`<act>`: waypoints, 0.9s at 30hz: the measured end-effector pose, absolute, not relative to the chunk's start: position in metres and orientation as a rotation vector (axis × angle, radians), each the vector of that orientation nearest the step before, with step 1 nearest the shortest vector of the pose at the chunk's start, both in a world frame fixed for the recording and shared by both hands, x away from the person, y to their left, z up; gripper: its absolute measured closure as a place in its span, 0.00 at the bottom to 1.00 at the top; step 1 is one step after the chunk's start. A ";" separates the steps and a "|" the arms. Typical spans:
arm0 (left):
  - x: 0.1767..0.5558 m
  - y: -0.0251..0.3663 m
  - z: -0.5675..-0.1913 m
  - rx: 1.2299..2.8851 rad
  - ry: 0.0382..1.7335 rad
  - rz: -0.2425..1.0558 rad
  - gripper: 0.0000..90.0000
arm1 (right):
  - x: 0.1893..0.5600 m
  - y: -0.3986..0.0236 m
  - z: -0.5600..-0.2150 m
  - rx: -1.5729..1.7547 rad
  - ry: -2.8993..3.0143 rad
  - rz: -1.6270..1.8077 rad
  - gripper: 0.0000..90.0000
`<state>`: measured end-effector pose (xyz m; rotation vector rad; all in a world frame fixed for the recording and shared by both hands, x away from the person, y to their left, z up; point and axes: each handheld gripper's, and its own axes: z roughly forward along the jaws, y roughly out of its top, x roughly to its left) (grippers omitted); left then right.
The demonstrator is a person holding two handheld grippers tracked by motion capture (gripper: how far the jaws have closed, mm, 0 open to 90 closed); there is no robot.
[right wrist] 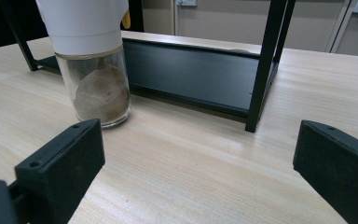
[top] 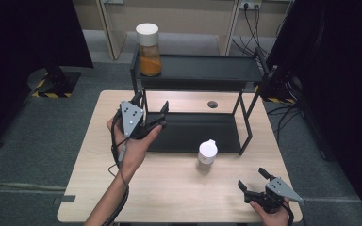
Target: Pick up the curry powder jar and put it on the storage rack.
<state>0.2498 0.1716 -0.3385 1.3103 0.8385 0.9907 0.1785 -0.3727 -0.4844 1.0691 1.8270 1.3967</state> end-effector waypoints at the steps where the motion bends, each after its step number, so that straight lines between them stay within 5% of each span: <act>1: 0.249 0.171 -0.340 1.307 0.841 0.990 0.18 | 0.179 -0.373 -0.484 1.069 1.827 1.397 0.03; 27: 0.226 0.180 -0.378 1.330 0.870 0.932 0.17 | 0.178 -0.372 -0.484 1.066 1.829 1.396 0.03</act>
